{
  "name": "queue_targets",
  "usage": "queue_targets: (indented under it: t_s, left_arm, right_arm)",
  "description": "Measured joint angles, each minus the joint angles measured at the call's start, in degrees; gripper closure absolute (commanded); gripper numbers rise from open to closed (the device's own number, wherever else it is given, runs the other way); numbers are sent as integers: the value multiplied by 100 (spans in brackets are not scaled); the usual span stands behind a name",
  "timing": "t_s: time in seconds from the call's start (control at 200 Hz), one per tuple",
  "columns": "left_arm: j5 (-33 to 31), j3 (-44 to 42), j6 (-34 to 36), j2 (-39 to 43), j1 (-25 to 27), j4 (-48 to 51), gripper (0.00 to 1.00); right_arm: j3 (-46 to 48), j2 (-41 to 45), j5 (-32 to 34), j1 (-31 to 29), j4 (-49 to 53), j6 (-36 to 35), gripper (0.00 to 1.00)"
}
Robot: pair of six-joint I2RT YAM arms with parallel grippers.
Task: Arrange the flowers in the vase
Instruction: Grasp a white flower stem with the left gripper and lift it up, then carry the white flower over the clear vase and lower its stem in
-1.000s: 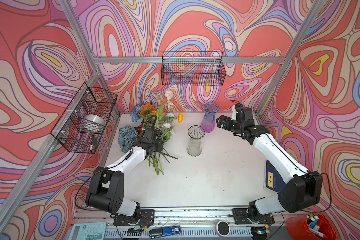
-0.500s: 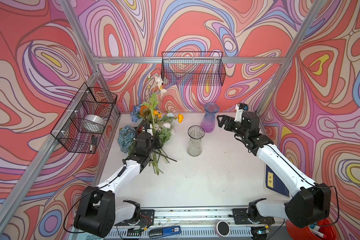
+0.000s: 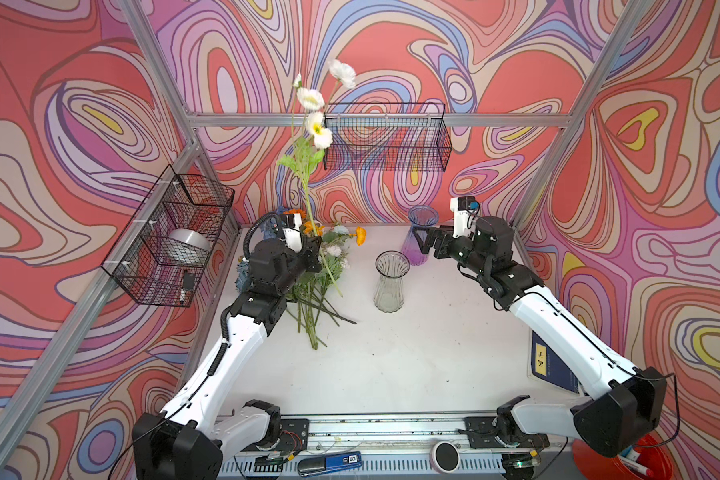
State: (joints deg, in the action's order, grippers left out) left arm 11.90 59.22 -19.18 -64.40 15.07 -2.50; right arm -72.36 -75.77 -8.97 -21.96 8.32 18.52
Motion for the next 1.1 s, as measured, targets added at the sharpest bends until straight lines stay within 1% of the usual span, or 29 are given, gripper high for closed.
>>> queue_targets:
  t_s: [0.11, 0.185, 0.28, 0.416, 0.586, 0.796, 0.941, 1.102]
  left_arm:
    - [348, 437, -208, 13, 39, 33, 100]
    - [494, 721, -302, 2, 155, 2, 100]
    - [623, 1099, -337, -114, 450, -109, 100]
    - [654, 1537, -229, -518, 986, -404, 100]
    - [529, 1912, 170, -1309, 1530, -748, 100]
    - [232, 2234, 581, -2203, 1692, -997, 100]
    - [68, 2251, 820, -2518, 1766, -1113, 100]
    - [-284, 2055, 1276, -2625, 2070, -1309, 100]
  right_arm:
    - [-24, 0, 26, 2, -7, -11, 1]
    - [-17, -2, 70, 7, 20, -9, 1]
    - [7, 0, 133, 7, 28, -4, 2]
    - [188, 46, 291, 7, 59, -4, 2]
    - [595, 358, 612, 7, 251, -4, 1]
    - [1029, 898, 1064, 7, 348, -31, 2]
    - [1266, 1115, 1346, 7, 415, -79, 2]
    - [1355, 1132, 1539, 7, 472, -160, 2]
